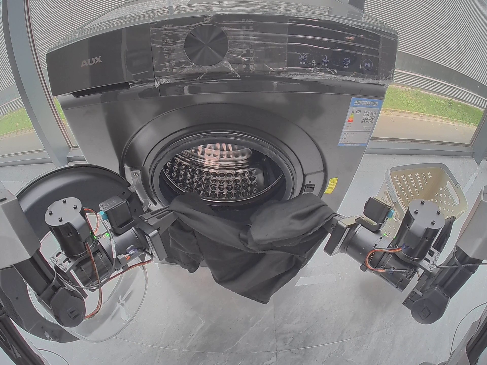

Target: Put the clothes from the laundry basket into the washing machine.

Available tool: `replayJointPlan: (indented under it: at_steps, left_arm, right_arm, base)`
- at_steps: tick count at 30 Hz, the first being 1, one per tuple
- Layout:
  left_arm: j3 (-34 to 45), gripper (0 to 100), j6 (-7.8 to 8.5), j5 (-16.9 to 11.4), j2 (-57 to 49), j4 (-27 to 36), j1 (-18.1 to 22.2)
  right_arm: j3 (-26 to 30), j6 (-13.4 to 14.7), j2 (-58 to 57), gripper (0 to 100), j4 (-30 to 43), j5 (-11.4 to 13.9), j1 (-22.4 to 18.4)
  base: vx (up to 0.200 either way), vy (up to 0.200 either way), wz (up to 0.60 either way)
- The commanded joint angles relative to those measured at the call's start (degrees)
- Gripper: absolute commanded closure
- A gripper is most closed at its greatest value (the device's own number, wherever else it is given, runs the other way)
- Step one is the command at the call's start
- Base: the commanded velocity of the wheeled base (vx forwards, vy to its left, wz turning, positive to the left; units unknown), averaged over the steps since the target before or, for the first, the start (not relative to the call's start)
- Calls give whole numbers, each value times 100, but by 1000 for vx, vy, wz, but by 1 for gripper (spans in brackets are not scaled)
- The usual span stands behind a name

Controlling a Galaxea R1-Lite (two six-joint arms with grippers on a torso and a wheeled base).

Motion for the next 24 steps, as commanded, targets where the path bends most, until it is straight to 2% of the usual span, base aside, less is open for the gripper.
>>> replayJointPlan:
  at_steps: [1,3,7,8,21,24]
  left_arm:
    - [-78,100,-149,-19,-302,-4,49]
    - [-113,100,-237,-37,-320,-4,49]
    - [-183,100,-246,-46,-285,-4,49]
    - [-183,100,-237,-46,-267,-4,40]
    - [-183,100,-219,-28,-267,-4,22]
    - [-192,100,-202,-28,-259,-4,13]
  right_arm:
    - [126,63,36,100,11,13,-80]
    - [126,133,106,100,-6,13,-116]
    - [64,168,255,100,-15,13,-186]
    - [82,186,255,0,-6,13,-221]
    - [82,238,396,0,-6,13,-318]
    - [73,203,449,0,3,-14,-458]
  base:
    - [0,0,0]
    - [0,0,0]
    - [0,0,0]
    - [0,0,0]
    - [0,0,0]
    - [0,0,0]
